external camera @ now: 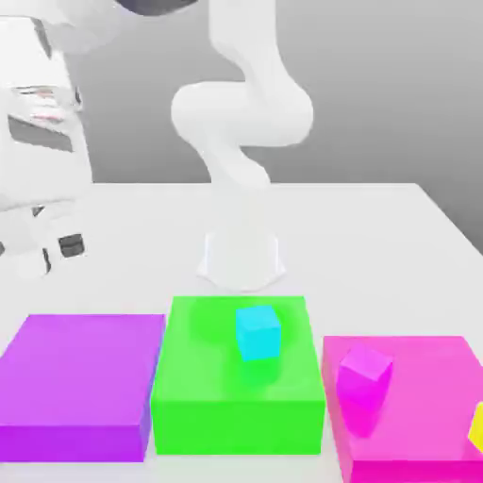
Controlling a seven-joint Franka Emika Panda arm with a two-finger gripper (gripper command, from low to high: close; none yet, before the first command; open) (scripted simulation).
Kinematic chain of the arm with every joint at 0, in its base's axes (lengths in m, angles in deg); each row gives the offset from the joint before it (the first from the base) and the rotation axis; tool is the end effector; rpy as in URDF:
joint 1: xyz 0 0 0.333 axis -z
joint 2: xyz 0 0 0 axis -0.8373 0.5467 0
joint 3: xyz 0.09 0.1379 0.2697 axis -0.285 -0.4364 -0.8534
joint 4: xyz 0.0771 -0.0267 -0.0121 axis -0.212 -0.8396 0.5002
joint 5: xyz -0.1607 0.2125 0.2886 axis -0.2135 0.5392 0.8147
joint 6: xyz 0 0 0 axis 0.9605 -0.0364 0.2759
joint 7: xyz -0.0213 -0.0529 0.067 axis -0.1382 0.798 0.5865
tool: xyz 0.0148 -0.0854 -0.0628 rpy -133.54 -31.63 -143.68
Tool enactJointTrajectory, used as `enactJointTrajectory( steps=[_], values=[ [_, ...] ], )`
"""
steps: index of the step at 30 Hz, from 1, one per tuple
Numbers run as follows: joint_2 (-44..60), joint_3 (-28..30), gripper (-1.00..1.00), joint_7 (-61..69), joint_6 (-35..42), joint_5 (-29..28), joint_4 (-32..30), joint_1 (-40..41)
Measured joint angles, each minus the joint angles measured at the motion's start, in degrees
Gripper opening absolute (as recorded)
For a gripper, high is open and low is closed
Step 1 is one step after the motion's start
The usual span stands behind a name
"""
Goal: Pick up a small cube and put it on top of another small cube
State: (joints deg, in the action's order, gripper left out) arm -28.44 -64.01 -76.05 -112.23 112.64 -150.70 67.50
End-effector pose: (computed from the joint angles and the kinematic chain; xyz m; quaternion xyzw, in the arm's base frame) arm 0.5346 -0.1882 0.4063 -0.3246 0.9288 0.0571 0.1695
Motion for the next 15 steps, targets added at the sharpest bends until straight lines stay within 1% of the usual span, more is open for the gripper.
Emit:
enactJointTrajectory(
  steps=[6,15],
  values=[
    [10.32,3.1,0.0,-18.89,-2.2,0.38,2.19,0.69],
    [23.51,11.11,0.0,-47.81,-6.69,-0.78,5.21,-0.62]
  ],
)
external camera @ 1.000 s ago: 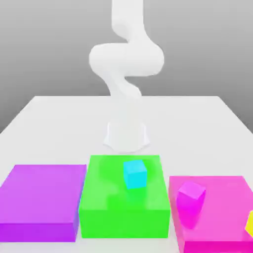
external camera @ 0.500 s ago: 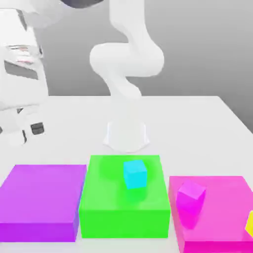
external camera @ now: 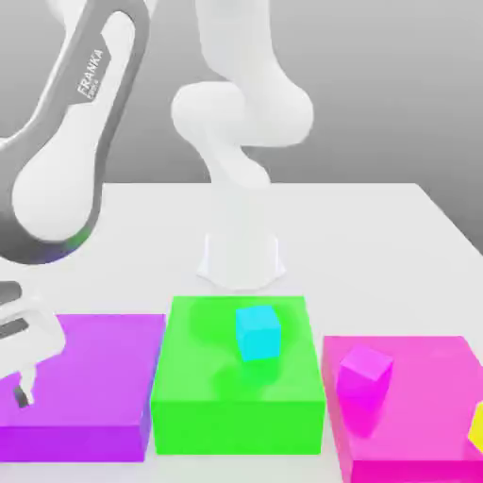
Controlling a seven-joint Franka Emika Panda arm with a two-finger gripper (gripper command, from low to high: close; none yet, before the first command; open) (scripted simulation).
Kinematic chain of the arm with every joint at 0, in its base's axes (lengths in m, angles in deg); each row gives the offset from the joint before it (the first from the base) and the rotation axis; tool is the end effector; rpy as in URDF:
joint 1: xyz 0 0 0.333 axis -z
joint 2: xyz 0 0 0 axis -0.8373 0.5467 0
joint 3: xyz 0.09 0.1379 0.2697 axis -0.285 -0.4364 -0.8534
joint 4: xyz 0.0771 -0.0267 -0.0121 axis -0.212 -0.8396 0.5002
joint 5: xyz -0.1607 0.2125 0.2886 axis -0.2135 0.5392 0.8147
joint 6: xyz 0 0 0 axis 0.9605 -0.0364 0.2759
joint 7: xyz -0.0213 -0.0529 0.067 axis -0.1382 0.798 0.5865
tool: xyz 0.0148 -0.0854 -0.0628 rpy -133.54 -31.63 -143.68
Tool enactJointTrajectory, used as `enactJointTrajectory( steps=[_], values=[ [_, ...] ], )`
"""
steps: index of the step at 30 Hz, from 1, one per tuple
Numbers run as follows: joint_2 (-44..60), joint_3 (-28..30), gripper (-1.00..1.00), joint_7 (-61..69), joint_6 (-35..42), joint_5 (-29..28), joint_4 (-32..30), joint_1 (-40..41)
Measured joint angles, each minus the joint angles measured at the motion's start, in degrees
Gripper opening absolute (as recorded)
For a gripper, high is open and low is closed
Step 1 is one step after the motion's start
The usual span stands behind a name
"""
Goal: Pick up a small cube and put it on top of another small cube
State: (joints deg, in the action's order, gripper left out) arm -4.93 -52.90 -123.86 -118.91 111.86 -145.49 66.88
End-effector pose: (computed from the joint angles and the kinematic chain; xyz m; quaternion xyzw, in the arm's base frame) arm 0.5183 -0.3017 0.2305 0.1794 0.9823 0.0491 0.0241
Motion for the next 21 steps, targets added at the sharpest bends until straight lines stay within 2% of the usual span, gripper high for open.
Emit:
enactJointTrajectory(
  steps=[3,4,7,8,15,18,21],
  values=[
    [3.96,3.67,0.0,-9.37,-1.6,-0.26,1.0,-1.39],
    [6.05,7.38,0.0,-10.89,-1.57,2.05,1.51,-4.24],
    [12.44,5.69,0.0,-11.27,-5.65,5.45,3.36,-2.7],
    [14.05,4.81,-1.0,-10.89,-6.76,6.34,3.83,-1.99],
    [14.04,4.88,-1.0,-11.12,-6.87,6.19,3.82,-2.01],
    [9.01,9.04,-1.0,-12.32,-2.85,3.66,2.18,-5.66],
    [6.79,7.86,-1.0,-9.22,-1.76,0.58,-0.4,-8.37]
  ],
)
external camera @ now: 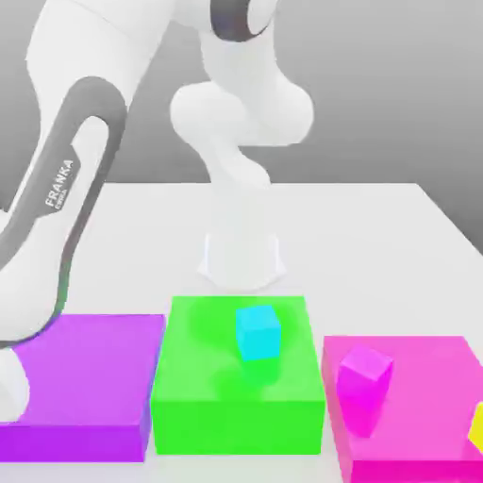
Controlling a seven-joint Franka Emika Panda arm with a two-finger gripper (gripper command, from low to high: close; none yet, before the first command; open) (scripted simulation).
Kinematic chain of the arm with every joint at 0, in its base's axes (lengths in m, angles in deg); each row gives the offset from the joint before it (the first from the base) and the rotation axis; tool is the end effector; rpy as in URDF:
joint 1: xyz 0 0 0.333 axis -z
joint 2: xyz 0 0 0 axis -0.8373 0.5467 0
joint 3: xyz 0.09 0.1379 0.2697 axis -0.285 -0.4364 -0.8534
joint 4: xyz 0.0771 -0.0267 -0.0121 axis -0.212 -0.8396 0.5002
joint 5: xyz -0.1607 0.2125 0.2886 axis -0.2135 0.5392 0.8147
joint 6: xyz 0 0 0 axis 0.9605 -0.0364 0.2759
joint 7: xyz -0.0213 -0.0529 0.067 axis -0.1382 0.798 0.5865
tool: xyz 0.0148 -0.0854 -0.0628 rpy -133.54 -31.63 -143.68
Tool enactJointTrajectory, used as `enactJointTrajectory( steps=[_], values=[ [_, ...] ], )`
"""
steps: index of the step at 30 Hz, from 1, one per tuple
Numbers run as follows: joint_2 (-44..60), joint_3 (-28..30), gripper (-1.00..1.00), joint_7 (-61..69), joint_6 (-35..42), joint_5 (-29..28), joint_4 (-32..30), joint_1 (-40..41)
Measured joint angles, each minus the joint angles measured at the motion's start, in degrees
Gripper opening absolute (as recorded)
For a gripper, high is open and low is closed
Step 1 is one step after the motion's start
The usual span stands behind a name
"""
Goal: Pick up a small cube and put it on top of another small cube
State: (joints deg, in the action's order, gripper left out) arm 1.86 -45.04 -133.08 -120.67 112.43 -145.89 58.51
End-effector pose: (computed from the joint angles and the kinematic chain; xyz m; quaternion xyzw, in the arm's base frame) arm 0.5102 -0.2968 0.1831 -0.2514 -0.9676 -0.0033 0.0221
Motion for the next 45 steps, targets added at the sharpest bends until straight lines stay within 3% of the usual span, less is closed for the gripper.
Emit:
enactJointTrajectory(
  steps=[13,20,26,35,40,41,45],
  values=[
    [-14.7,-10.72,-1.0,18.78,-1.78,-11.9,-14.48,-12.95],
    [-28.83,-11.53,-1.0,17.75,3.02,-9.37,-23.17,-13.55],
    [-41.77,-11.97,-1.0,12.8,6.95,-10.66,-30.77,-13.14],
    [-58.78,-21.29,-1.0,7.17,7.64,-26.88,-42.64,-11.37],
    [-52.27,-21.59,-1.0,6.96,-2.82,-28.38,-46.34,-11.44],
    [-51.14,-21.52,1.0,7.01,-4.39,-28.34,-46.77,-11.52],
    [-51.14,-21.52,1.0,7.0,-4.39,-28.34,-46.77,-11.52]
  ],
)
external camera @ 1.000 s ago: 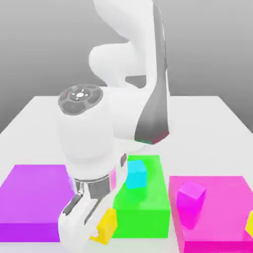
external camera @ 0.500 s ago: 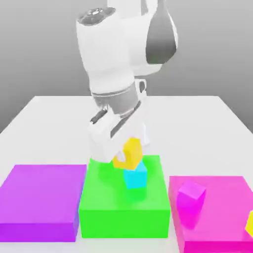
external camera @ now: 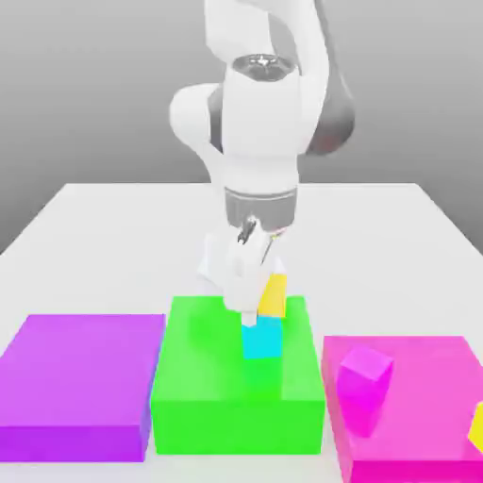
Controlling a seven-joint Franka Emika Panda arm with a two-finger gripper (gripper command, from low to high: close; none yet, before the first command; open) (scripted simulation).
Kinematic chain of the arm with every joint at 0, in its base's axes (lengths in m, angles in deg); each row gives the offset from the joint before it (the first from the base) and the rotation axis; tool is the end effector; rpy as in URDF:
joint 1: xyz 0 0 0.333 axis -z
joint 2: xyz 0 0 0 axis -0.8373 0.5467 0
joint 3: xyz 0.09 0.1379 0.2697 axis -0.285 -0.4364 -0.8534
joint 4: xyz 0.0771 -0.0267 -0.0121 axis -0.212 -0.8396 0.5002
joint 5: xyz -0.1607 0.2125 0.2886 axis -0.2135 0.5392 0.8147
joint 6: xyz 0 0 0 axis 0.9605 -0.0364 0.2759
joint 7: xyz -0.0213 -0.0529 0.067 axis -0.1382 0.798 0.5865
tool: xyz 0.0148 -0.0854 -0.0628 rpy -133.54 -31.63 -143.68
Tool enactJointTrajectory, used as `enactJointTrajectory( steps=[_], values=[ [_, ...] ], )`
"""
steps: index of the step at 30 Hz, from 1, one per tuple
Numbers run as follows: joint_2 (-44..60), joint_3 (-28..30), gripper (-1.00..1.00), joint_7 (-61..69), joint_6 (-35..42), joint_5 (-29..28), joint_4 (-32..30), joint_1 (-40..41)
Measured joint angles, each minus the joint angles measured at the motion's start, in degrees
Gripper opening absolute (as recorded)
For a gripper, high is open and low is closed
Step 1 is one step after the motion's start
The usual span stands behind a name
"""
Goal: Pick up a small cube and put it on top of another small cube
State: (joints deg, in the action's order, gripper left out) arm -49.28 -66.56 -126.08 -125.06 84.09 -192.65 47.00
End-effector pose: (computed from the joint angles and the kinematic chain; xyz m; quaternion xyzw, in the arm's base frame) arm 0.3560 0.0219 0.2833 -0.2630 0.9648 -0.0007 0.0010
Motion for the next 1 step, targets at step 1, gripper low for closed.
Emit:
enactJointTrajectory(
  steps=[1],
  values=[
    [0.0,0.0,1.0,0.0,0.0,0.0,0.0,0.0]
  ],
)
